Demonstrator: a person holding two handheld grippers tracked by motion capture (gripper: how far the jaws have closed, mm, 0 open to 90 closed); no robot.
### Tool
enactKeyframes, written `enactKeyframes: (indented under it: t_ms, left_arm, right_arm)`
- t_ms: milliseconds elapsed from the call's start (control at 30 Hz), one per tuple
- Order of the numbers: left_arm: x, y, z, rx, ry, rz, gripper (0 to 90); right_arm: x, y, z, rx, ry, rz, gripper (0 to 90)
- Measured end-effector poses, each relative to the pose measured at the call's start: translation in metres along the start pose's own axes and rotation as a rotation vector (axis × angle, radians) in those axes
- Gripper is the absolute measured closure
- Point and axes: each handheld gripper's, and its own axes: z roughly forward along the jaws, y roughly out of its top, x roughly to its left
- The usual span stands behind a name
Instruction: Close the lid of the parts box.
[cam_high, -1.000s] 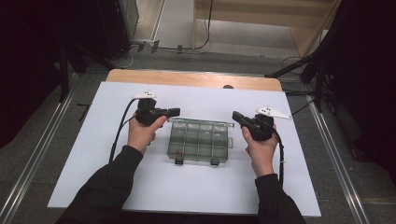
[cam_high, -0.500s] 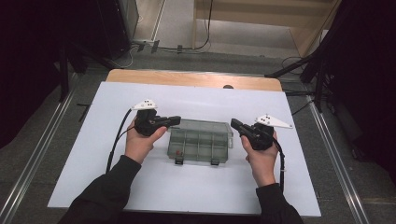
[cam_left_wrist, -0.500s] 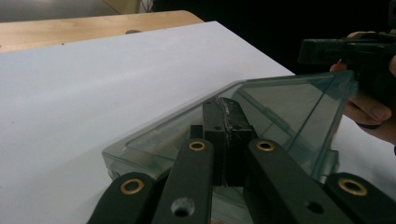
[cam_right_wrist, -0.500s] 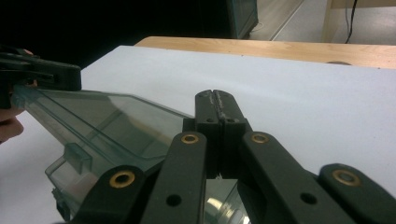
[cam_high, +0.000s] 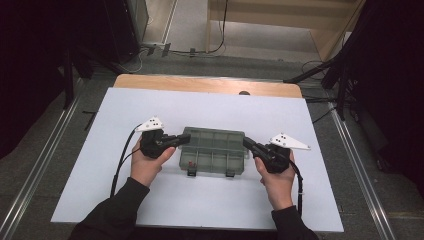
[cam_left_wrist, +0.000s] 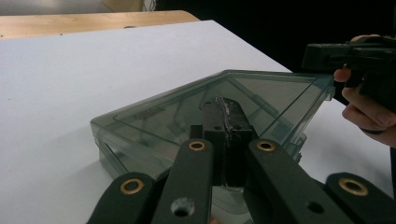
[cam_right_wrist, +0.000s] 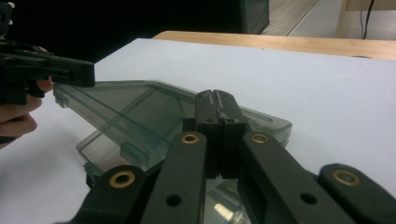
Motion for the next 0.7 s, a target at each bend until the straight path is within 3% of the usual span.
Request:
enactKeyframes:
  t_ms: [700]
  left_arm:
    - [-0.016, -0.032, -0.009, -0.012, 0.056, 0.027, 89.6]
  right_arm:
    - [0.018, -0.03, -0.005, 0.032, -0.031, -0.035, 90.0]
